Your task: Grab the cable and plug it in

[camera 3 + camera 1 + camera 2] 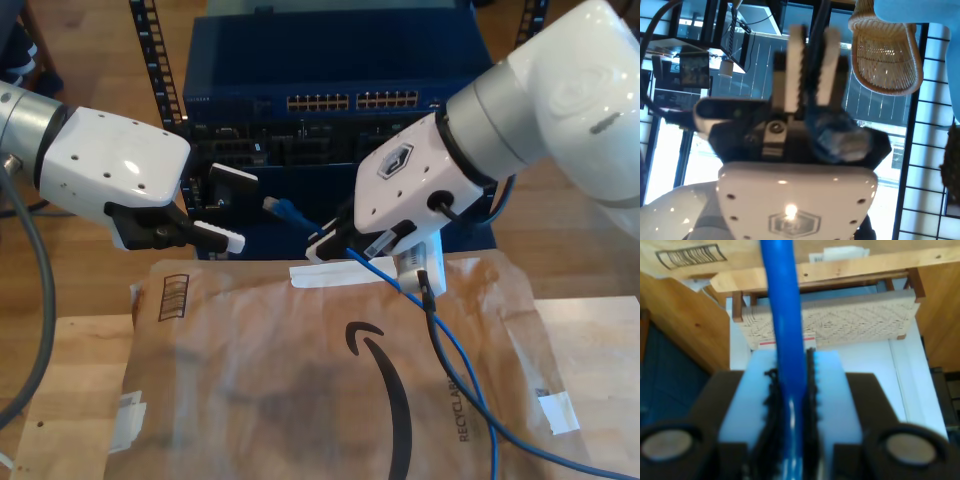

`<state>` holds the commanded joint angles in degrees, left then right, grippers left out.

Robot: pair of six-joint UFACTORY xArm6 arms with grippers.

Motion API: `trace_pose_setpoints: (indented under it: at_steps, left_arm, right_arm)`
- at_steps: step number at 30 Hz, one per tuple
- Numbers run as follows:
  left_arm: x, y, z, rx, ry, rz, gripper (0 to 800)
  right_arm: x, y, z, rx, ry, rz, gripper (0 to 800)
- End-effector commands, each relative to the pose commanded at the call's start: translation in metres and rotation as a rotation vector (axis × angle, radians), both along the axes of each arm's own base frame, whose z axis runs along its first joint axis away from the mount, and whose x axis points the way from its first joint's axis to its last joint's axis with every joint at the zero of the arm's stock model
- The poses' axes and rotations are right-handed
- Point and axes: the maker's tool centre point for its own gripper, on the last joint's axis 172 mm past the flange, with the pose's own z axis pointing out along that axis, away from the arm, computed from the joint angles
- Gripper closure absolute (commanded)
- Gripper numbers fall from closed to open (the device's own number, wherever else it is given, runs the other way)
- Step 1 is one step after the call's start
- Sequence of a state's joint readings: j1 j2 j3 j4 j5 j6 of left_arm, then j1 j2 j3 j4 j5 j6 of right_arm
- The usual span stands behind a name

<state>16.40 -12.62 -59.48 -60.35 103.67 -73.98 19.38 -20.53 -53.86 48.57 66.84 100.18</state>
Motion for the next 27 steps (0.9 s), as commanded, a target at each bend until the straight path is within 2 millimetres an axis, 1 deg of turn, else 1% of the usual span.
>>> trace_pose_setpoints:
  at_steps: [4,5,7,11,14,16,17,19,20,21,24,27]
  left_arm:
    - [0.001,-0.003,0.006,-0.024,-0.005,0.000,43]
    - [-0.002,-0.005,0.009,-0.037,0.001,-0.008,69]
    - [-0.010,-0.009,0.015,-0.063,0.016,-0.031,76]
    - [-0.016,-0.011,0.018,-0.074,0.046,-0.045,103]
    - [-0.018,-0.011,0.017,-0.076,0.057,-0.048,121]
    - [-0.018,-0.011,0.016,-0.075,0.062,-0.048,137]
    - [-0.018,-0.011,0.016,-0.076,0.069,-0.045,162]
    - [-0.018,-0.011,0.017,-0.073,0.081,-0.040,168]
    - [-0.018,-0.011,0.017,-0.073,0.083,-0.039,187]
    - [-0.018,-0.011,0.017,-0.073,0.083,-0.039,223]
    - [-0.014,-0.004,0.016,-0.074,0.086,-0.017,232]
    - [-0.013,-0.002,0.016,-0.074,0.085,-0.013,236]
  right_arm:
    - [-0.007,0.004,0.002,0.002,0.005,0.020,798]
    - [-0.008,0.004,0.003,0.002,0.003,0.022,798]
    - [-0.009,0.006,0.004,0.004,0.002,0.026,798]
    - [-0.005,0.008,0.015,0.012,-0.019,0.028,798]
    - [-0.005,0.015,0.023,0.054,-0.006,0.018,798]
    - [-0.006,0.017,0.023,0.059,-0.002,0.018,798]
    - [-0.006,0.017,0.023,0.059,-0.002,0.018,798]
    - [-0.006,0.017,0.023,0.059,-0.002,0.018,798]
    - [-0.006,0.017,0.023,0.059,-0.002,0.018,798]
    - [-0.006,0.016,0.022,0.059,-0.001,0.017,798]
    - [-0.007,0.016,0.020,0.056,0.002,0.020,798]
    - [-0.007,0.015,0.018,0.055,0.003,0.019,798]
